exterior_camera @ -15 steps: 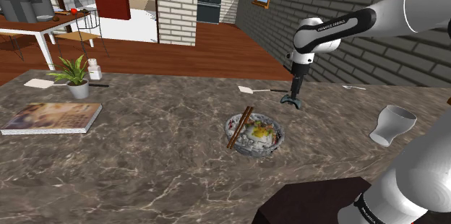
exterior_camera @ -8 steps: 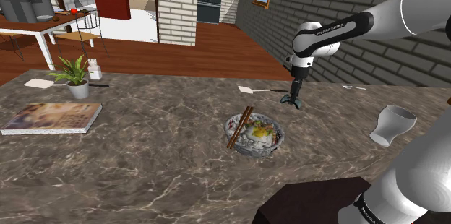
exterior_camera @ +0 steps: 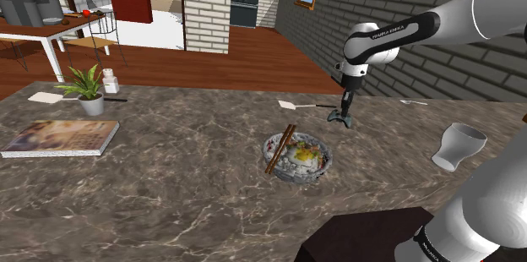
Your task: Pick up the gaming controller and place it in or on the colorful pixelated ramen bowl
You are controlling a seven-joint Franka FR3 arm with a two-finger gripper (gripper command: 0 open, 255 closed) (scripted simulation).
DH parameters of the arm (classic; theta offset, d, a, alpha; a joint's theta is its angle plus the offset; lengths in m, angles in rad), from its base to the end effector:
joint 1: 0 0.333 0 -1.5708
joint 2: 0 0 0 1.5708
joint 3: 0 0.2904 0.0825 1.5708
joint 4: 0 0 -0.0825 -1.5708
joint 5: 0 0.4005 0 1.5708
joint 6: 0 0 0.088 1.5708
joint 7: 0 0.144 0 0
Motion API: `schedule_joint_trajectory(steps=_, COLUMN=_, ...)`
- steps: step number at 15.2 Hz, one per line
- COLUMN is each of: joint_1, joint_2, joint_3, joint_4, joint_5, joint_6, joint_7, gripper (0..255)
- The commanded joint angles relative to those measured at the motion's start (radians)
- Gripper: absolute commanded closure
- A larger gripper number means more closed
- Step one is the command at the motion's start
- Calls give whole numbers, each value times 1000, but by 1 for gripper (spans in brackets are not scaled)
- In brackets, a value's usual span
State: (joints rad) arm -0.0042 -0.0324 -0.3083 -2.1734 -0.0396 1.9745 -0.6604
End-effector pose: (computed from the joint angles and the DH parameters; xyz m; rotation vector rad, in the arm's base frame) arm 0.4915 -0.1627 0.3218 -3.0238 -0.5620 0.2470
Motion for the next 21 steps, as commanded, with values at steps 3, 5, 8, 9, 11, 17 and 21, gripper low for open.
schedule_joint_trajectory(steps=3, joint_1=2, joint_2=8, joint_3=2, joint_4=-9, joint_5=3, joint_6=-8, joint_7=1, gripper=255)
schedule_joint_trajectory(steps=5, joint_1=2, joint_2=6, joint_3=2, joint_4=-8, joint_5=3, joint_6=-6, joint_7=0, gripper=0)
schedule_joint_trajectory(steps=8, joint_1=-26, joint_2=39, joint_3=-33, joint_4=26, joint_5=127, joint_6=92, joint_7=-343, gripper=0)
schedule_joint_trajectory(steps=9, joint_1=-33, joint_2=48, joint_3=-37, joint_4=37, joint_5=157, joint_6=103, joint_7=-410, gripper=0)
schedule_joint_trajectory(steps=11, joint_1=-32, joint_2=59, joint_3=-36, joint_4=21, joint_5=163, joint_6=129, joint_7=-414, gripper=0)
schedule_joint_trajectory(steps=17, joint_1=-30, joint_2=93, joint_3=-32, joint_4=-20, joint_5=183, joint_6=201, joint_7=-428, gripper=0)
schedule_joint_trajectory(steps=21, joint_1=-29, joint_2=93, joint_3=-33, joint_4=-20, joint_5=183, joint_6=201, joint_7=-428, gripper=0)
